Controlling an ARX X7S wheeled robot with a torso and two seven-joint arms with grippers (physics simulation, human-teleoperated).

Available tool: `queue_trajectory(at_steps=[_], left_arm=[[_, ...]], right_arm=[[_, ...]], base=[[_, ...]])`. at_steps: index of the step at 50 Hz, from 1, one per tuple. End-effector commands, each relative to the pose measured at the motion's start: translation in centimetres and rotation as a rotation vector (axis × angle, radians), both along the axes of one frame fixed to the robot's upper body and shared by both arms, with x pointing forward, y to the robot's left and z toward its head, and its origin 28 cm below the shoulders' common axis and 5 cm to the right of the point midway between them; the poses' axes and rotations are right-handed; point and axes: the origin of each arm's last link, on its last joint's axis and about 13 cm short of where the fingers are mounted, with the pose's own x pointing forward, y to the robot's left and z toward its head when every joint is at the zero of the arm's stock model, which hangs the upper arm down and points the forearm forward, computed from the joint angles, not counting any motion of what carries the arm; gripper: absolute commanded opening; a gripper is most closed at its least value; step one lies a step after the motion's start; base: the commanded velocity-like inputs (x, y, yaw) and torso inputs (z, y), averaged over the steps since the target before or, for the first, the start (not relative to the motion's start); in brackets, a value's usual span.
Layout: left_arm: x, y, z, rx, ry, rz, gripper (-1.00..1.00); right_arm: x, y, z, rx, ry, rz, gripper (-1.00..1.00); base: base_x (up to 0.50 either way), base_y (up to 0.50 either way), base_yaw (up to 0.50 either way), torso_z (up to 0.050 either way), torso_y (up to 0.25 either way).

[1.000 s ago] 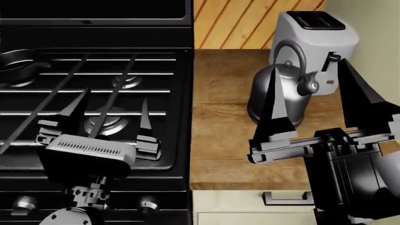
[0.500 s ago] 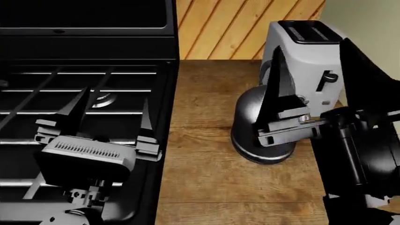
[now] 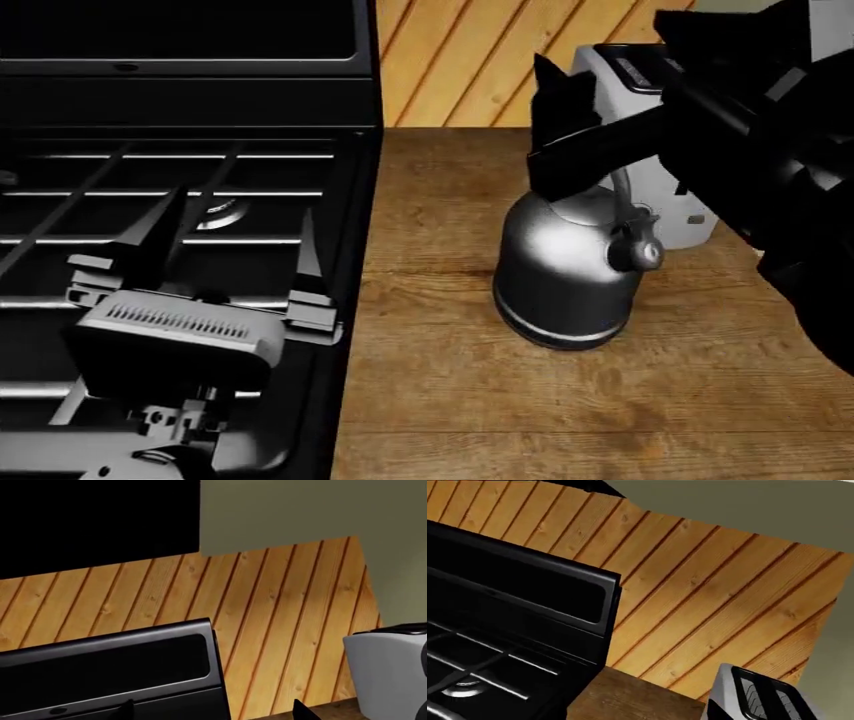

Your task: Pick the kettle from the counter and place it on a stove burner. Then turn the burner on.

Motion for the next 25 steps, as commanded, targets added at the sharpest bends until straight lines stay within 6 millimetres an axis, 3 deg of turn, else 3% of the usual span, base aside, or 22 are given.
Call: queue_trajectory(at_steps=[1,25], left_arm=[[-0.3,0.2,0.3,-0.007,-0.008,0.0,1.0],[-0.7,0.3,0.6,-0.008,-0.022,0.001,1.0]], right_arm=[[-0.4,-1.0,2.6,-0.112,0.138,-0.044,1.0],[2.2,-1.7,-0.6,-0.069,0.344,-0.056,1.0]], base=[[0.0,0.0,0.0,0.0,0.0],[0.0,0.0,0.0,0.0,0.0]])
